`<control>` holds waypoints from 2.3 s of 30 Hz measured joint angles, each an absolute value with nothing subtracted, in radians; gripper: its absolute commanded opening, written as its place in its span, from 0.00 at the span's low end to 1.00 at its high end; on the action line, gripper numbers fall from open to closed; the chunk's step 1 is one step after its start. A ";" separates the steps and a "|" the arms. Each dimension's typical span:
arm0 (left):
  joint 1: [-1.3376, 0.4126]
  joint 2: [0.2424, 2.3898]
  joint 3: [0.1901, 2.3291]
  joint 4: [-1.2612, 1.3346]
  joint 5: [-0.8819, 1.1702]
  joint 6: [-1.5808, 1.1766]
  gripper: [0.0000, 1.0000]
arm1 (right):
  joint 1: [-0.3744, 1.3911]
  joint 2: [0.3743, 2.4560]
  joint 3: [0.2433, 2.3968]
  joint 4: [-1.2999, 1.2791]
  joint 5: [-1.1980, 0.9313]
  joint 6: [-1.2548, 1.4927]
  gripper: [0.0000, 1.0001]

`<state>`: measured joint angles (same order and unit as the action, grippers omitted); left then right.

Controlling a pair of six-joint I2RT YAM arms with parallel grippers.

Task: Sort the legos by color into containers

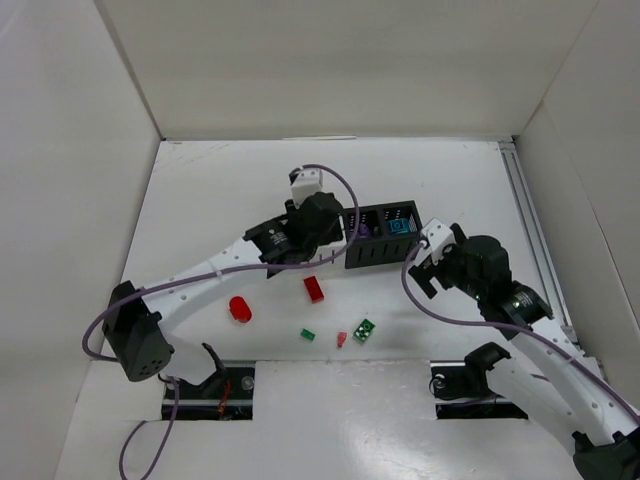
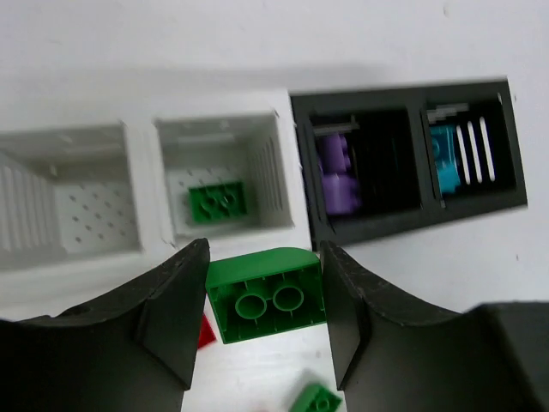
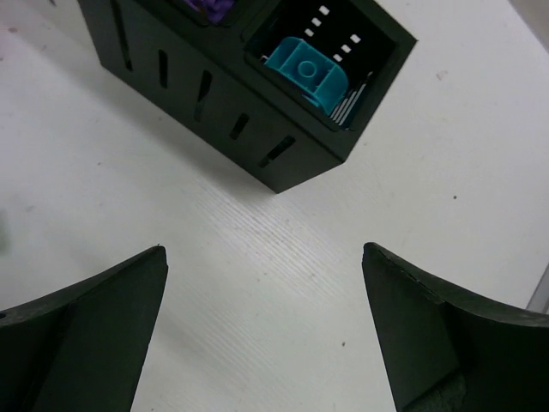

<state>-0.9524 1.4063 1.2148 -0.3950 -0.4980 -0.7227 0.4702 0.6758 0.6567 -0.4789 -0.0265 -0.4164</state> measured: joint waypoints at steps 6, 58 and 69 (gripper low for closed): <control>-0.845 1.421 1.224 -0.325 -0.502 -0.624 0.34 | 0.472 0.666 0.588 -0.460 -0.139 -0.442 1.00; -0.880 0.984 0.855 -0.425 -0.414 -0.770 1.00 | 1.018 1.278 0.581 -0.214 -0.178 -0.462 0.40; -0.880 0.884 0.813 -0.428 -0.353 -0.806 1.00 | 0.994 1.133 0.743 -0.500 0.115 -0.172 1.00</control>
<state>-0.8799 0.8837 0.8127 -0.4282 -0.3534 -0.8059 0.9943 1.1332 0.7425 -0.5003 0.1150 -0.1719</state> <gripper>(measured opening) 0.997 0.977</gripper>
